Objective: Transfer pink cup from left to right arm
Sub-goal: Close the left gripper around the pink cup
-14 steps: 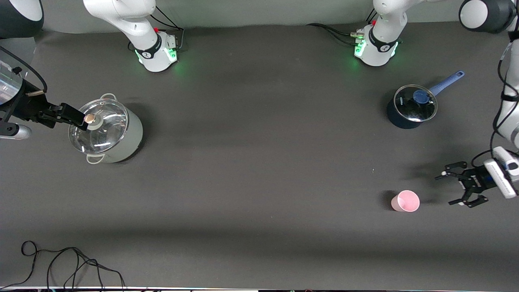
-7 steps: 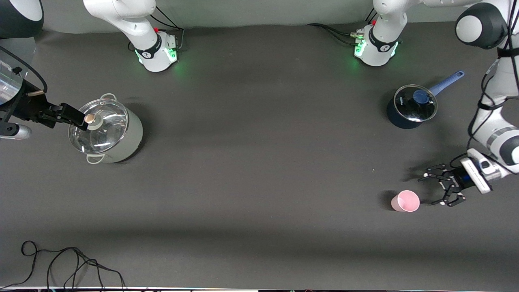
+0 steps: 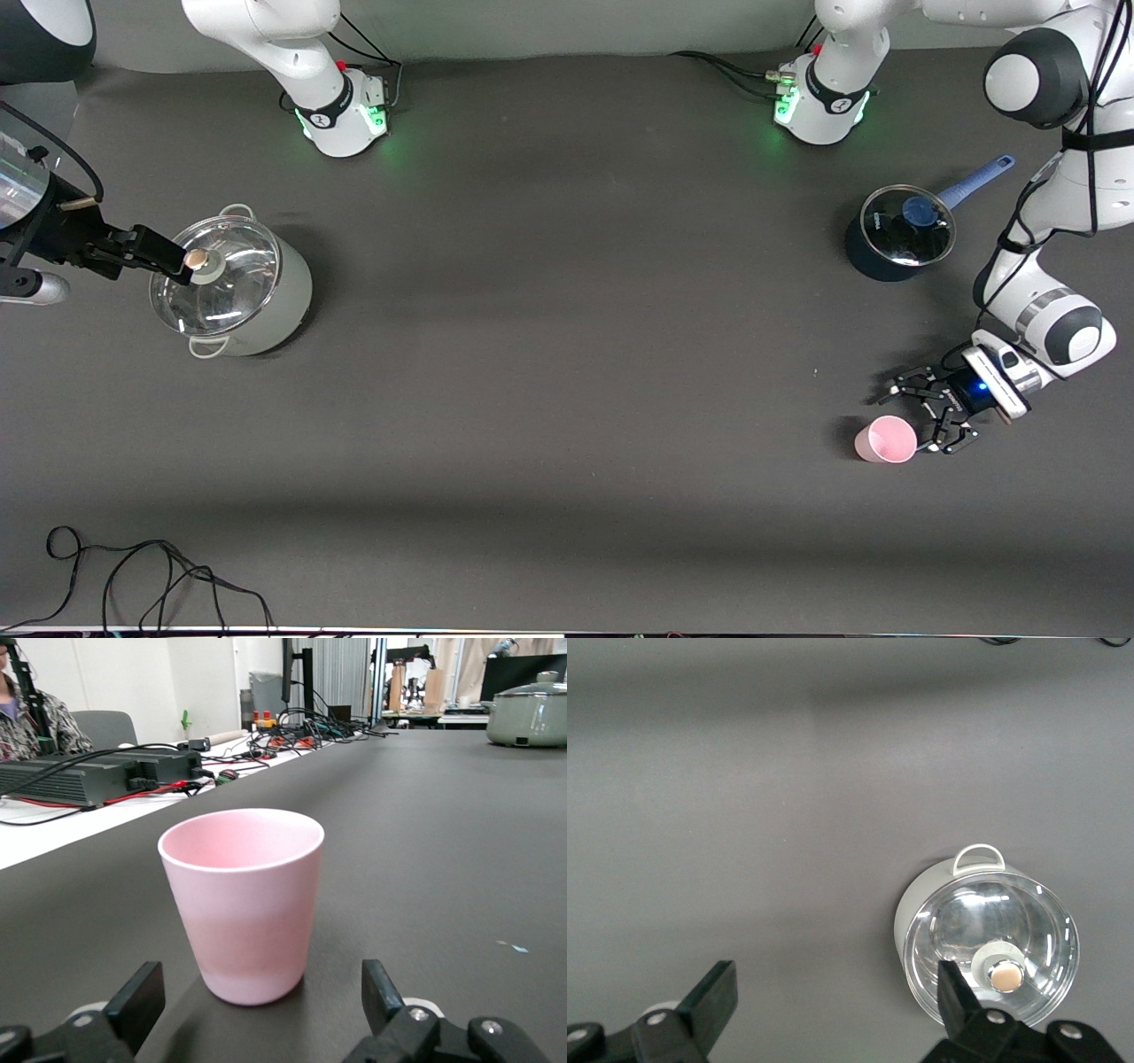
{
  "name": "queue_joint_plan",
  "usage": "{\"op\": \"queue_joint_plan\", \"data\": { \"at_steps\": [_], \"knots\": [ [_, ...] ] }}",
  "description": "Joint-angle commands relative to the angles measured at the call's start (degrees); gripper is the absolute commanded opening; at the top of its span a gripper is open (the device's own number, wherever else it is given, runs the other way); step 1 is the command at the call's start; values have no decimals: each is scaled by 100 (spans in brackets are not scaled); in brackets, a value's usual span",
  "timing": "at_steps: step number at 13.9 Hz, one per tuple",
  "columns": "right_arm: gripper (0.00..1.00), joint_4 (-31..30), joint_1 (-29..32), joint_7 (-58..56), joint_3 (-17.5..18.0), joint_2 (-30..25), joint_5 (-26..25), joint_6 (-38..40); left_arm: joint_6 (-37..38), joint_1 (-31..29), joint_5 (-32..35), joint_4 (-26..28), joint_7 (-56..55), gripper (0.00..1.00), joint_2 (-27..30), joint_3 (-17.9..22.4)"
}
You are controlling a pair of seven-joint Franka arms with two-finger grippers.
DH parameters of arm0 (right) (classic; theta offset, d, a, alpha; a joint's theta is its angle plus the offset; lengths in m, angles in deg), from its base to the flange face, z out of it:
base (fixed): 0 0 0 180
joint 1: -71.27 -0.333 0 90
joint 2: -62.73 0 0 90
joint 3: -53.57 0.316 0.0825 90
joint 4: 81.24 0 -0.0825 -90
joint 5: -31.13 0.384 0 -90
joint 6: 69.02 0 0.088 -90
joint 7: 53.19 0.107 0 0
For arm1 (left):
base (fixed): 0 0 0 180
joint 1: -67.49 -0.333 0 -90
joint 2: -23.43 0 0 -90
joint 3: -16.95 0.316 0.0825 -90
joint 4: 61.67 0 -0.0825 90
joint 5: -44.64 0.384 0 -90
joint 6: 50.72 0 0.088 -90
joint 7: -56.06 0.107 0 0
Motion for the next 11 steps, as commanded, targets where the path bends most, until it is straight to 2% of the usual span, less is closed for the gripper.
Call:
{"op": "queue_joint_plan", "data": {
  "at_steps": [1, 6, 7, 9, 11],
  "knots": [
    [100, 116, 6, -85, -5, 23, -32, 123, -231, 171, -360, 138, 167, 99, 68, -24],
    [100, 116, 6, -94, -14, 23, -24, 123, -477, 329, -738, 138, 202, 97, 15, -85],
    [100, 116, 6, -94, -14, 23, -24, 123, -477, 320, -756, 138, 263, 92, 6, -94],
    [100, 116, 6, -94, -14, 23, -32, 123, -477, 320, -783, 138, 273, 71, -20, -94],
    [100, 116, 6, -94, -14, 23, -24, 123, -477, 320, -783, 138, 264, 64, -20, -94]
  ]
}}
